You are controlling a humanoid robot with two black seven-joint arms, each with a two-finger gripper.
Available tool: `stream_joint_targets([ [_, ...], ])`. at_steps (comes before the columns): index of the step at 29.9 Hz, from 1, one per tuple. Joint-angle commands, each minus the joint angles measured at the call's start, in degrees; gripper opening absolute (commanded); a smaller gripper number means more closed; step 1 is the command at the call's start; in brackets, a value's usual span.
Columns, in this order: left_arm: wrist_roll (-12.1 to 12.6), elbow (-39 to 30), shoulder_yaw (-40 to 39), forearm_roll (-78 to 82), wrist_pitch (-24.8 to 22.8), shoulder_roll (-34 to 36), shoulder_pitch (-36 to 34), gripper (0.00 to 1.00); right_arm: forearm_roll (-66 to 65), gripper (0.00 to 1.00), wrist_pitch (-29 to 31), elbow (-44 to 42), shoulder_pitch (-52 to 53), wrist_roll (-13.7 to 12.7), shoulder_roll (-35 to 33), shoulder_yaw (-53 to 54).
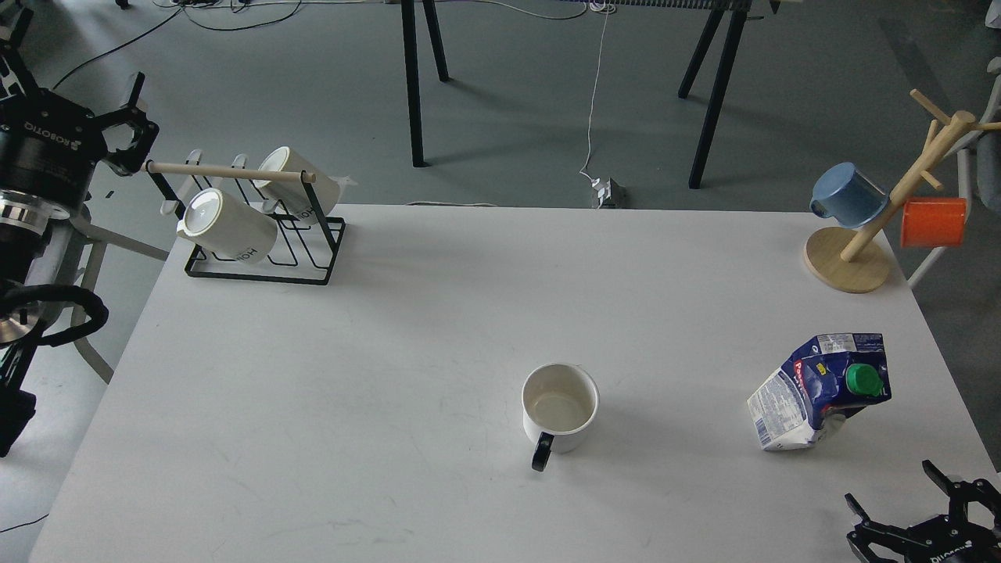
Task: Place cup and milk with both arms
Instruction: 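Bring the right gripper to the milk carton and grasp it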
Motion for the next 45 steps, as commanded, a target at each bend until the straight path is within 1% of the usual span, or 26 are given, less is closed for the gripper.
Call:
stream_joint_targets([
  [1, 0.0, 0.0, 0.0, 0.0, 0.0, 0.0, 0.8, 0.99, -1.7, 0.97, 0.0, 0.0, 2.5, 0.0, 4.0, -1.2],
  [7, 0.0, 0.0, 0.0, 0.0, 0.0, 0.3, 1.2, 0.99, -1.7, 0.97, 0.0, 0.2, 3.5, 0.0, 5.7, -1.6],
  [23, 0.1, -0.2, 0.5, 0.2, 0.7, 1.5, 2.2, 0.99, -1.7, 0.98, 0.0, 0.6, 4.2, 0.0, 7.7, -1.4],
  [28, 0.2, -0.2, 0.6, 0.2, 0.7, 2.0, 2.2, 0.99, -1.7, 0.98, 0.0, 1.4, 6.1, 0.0, 7.7, -1.4],
  [35, 0.2, -0.2, 0.6, 0.2, 0.7, 2.8, 2.6, 0.99, -1.9, 0.99, 0.0, 4.9, 6.2, 0.0, 7.0, -1.4],
  [45, 0.3, -0.2, 0.7, 0.2, 0.7, 3.3, 2.6, 0.99, -2.3, 0.99, 0.0, 2.9, 4.8, 0.0, 6.0, -1.2],
])
